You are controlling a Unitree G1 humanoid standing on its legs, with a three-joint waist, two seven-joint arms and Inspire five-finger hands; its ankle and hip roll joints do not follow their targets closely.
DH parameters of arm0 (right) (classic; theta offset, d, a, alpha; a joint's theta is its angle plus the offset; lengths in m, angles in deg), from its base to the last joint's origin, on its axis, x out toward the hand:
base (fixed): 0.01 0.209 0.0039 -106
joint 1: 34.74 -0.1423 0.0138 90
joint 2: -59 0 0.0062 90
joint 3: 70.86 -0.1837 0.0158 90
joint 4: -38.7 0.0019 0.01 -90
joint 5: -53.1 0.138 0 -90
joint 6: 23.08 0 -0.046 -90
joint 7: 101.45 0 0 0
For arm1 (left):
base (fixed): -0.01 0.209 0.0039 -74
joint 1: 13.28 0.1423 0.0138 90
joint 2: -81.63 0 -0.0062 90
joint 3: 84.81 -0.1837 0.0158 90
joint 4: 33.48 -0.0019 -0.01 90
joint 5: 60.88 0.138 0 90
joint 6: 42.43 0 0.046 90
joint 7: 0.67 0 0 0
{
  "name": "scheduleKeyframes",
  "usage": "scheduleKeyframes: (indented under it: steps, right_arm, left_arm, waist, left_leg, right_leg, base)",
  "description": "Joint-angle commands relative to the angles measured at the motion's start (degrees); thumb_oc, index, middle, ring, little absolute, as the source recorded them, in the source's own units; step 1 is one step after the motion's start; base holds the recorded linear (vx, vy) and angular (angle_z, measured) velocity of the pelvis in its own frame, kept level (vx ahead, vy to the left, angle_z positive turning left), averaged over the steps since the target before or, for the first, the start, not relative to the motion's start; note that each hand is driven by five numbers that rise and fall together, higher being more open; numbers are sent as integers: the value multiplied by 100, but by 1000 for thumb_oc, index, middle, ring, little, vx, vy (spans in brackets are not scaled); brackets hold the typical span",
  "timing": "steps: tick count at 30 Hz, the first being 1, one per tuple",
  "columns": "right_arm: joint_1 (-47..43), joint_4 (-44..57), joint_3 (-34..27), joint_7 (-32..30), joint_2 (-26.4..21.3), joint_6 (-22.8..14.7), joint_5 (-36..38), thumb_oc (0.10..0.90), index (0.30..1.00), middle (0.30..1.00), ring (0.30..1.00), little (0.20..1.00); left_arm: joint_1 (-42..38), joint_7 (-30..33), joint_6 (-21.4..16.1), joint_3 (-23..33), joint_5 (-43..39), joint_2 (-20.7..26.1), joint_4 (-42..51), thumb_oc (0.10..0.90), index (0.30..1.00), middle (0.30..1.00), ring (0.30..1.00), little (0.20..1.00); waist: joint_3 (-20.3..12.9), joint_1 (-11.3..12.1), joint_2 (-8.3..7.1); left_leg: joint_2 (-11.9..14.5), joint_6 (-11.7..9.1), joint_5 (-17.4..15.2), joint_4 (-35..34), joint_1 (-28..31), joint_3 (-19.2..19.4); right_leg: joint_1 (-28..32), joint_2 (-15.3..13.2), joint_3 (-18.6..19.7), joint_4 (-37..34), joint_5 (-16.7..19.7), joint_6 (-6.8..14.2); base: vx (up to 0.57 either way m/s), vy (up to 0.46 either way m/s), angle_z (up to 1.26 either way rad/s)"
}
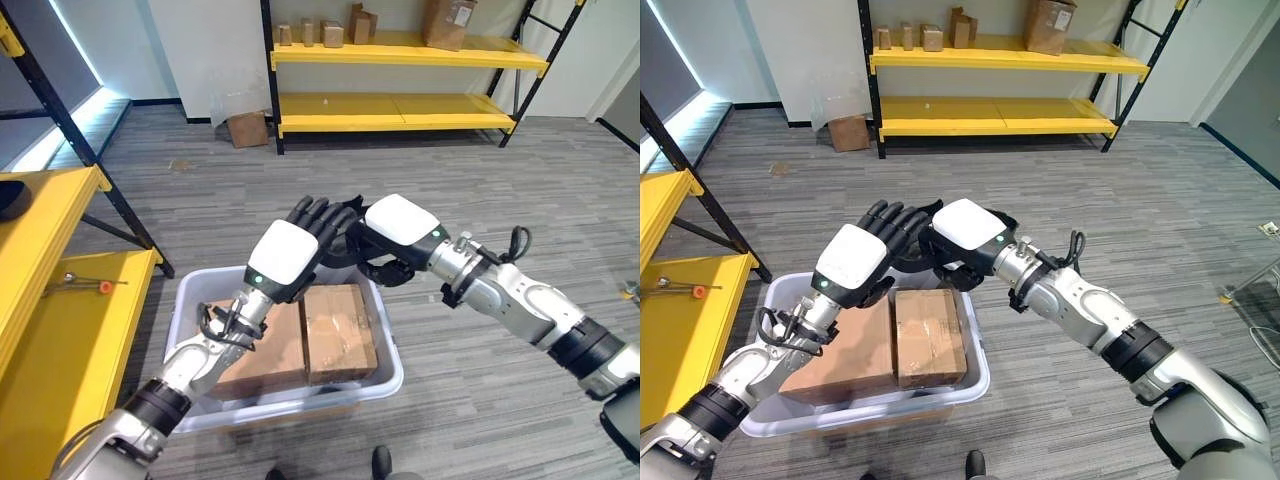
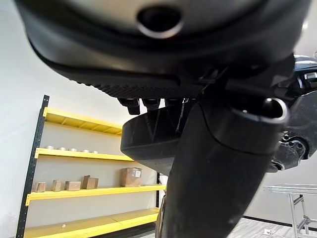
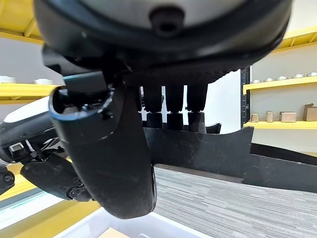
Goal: Move parts from the plastic box to the shelf.
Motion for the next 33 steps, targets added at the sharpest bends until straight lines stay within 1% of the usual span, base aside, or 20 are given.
scheduleKeyframes:
  steps: [1,6,9,10,11,26,33]
  right_arm:
    - [-1251,248,-299,-560,32,-112,325,400,300,300,300,300]
    - [-1322,319,-280,-567,69,-112,358,400,300,300,300,300]
    - [-1398,372,-239,-565,131,-117,363,400,300,300,300,300]
    - [-1416,378,-225,-565,140,-117,367,400,300,300,300,300]
    - [-1436,389,-218,-580,140,-121,370,400,300,300,300,300]
    - [-1542,562,-320,-730,442,-126,504,400,300,300,300,300]
    - [-1547,742,-352,-728,453,-154,584,400,300,300,300,300]
  left_arm:
    - [-520,356,52,38,25,-2,-246,900,1000,1000,1000,1000]
    - [-599,365,56,-21,3,-89,-190,900,1000,1000,1000,1000]
    - [-697,370,18,-73,-45,-220,-76,900,1000,1000,1000,1000]
    - [-725,358,6,-101,-47,-232,-63,584,558,558,558,558]
    - [-751,356,-7,-129,-50,-248,-46,400,300,300,300,300]
    - [-946,414,67,-268,-98,-490,-140,400,300,300,300,300]
    - [-972,462,129,-236,-78,-503,-163,400,300,300,300,300]
  waist:
    - [-553,82,-133]
    - [-547,72,-147]
    - [-549,49,-152]
    - [-553,43,-154]
    - [-556,39,-156]
    - [-582,-10,-171]
    - [-605,-20,-178]
  left_leg:
    - [321,-126,-588,-39,376,-657]
    - [323,-120,-595,-39,371,-656]
    - [319,-115,-599,-39,378,-645]
    - [321,-115,-598,-39,378,-642]
    - [323,-115,-601,-39,380,-642]
    - [329,-104,-612,-39,412,-632]
    - [326,-104,-619,-39,420,-627]
  right_leg:
    - [224,-259,338,19,-119,338]
    - [213,-259,349,19,-115,338]
    - [212,-259,367,18,-120,335]
    - [215,-259,369,17,-123,335]
    - [212,-259,371,17,-124,336]
    - [223,-245,420,21,-136,322]
    - [226,-242,428,19,-140,318]
  base:
    - [0,0,0]
    - [0,0,0]
    - [4,2,-1]
    - [11,-3,-6]
    - [12,-3,-8]
    - [3,-1,-2]
    - [0,0,0]
